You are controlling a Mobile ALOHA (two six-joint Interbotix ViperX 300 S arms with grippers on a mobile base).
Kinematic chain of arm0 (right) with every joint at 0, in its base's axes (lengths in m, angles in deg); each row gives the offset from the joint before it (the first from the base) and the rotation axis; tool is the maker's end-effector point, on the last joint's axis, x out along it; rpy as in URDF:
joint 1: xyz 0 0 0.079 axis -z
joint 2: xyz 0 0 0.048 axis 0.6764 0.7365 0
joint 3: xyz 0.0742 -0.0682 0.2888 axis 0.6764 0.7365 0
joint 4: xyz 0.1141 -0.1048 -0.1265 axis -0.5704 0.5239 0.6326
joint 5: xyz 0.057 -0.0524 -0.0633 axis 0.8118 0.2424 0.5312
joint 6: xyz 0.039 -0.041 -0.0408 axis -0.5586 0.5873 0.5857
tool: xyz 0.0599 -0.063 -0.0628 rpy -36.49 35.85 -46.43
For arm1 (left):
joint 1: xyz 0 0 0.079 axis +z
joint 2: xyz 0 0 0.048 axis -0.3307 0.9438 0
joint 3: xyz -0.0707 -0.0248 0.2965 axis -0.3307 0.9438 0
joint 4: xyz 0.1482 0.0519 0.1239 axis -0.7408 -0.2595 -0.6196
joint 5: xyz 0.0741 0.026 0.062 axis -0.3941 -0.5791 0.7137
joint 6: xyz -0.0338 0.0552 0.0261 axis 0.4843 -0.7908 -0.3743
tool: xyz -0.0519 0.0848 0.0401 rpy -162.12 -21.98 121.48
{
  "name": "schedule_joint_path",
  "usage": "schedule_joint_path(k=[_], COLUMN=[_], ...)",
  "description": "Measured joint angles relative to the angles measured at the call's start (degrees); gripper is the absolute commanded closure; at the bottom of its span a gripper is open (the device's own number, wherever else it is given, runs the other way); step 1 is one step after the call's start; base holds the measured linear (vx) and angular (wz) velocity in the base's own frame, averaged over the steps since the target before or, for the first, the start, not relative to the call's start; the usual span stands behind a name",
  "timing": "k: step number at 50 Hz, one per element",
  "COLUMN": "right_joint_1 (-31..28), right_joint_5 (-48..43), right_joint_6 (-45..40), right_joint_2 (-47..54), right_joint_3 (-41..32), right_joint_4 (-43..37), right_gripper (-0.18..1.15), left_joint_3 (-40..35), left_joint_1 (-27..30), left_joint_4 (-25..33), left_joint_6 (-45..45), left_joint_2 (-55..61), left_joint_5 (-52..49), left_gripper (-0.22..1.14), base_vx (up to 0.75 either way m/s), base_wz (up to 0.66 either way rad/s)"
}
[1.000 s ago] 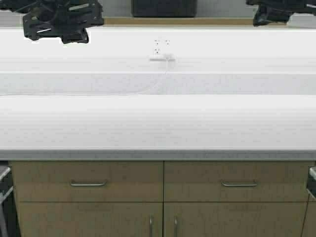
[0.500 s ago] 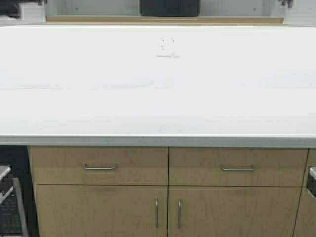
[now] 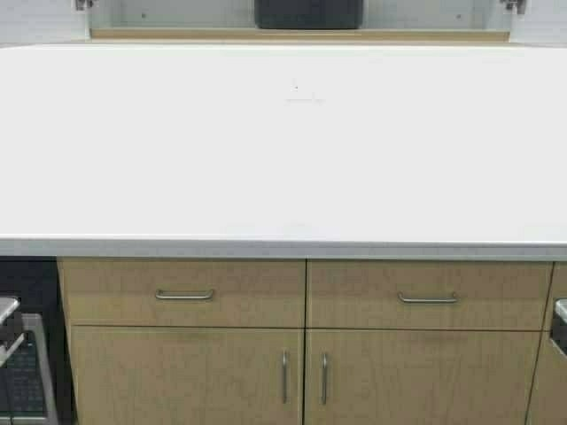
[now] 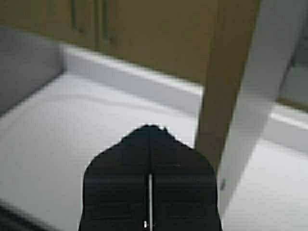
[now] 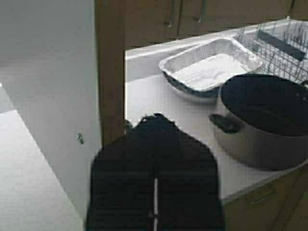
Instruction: Open the cabinet, put the pot inside, then close it
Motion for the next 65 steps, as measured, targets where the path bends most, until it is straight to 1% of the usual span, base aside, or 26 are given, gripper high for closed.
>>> schedule_joint_path(k=[11, 30, 35, 44, 50, 55, 60, 65], right_joint_1=[0.1, 0.1, -0.2, -2.0, -4.8, -8.2, -12.8, -18.8], right_joint_5=[0.2, 0.2, 0.3, 0.3, 1.2, 1.5, 1.5, 1.5], right_joint_6=[-0.2, -0.5, -0.7, -0.8, 0.0, -0.7, -0.5, -0.3], right_joint_2=[4.8, 14.0, 15.9, 17.1, 16.2, 13.7, 9.3, 4.2], right_joint_3=[-5.3, -12.2, -13.0, -14.0, -13.8, -12.9, -10.5, -7.1], right_joint_4=[0.1, 0.0, 0.0, -0.1, 0.3, 0.2, 0.2, 0.3], right_gripper=[0.9, 0.9, 0.9, 0.9, 0.9, 0.9, 0.9, 0.9], left_joint_3=[-2.8, -10.4, -11.3, -11.9, -11.8, -10.7, -7.9, -4.0], left_joint_1=[1.8, 1.8, 1.1, -1.9, -4.0, -7.2, -11.4, -15.5], left_joint_4=[0.0, -0.1, -0.1, -0.3, -0.4, -0.3, -0.3, -0.1], left_joint_6=[-0.1, 1.6, 1.5, 1.3, 1.2, 1.1, 1.1, 0.6], left_joint_2=[0.9, 10.9, 11.4, 12.2, 12.3, 11.7, 9.8, 6.4], left_joint_5=[-0.1, -1.1, -1.9, -2.1, -2.2, -2.5, -2.9, -3.1], left_gripper=[0.88, 0.88, 0.88, 0.88, 0.88, 0.88, 0.88, 0.88], base_vx=[0.0, 0.0, 0.0, 0.0, 0.0, 0.0, 0.0, 0.01], base_wz=[-0.01, 0.0, 0.0, 0.0, 0.0, 0.0, 0.0, -0.01])
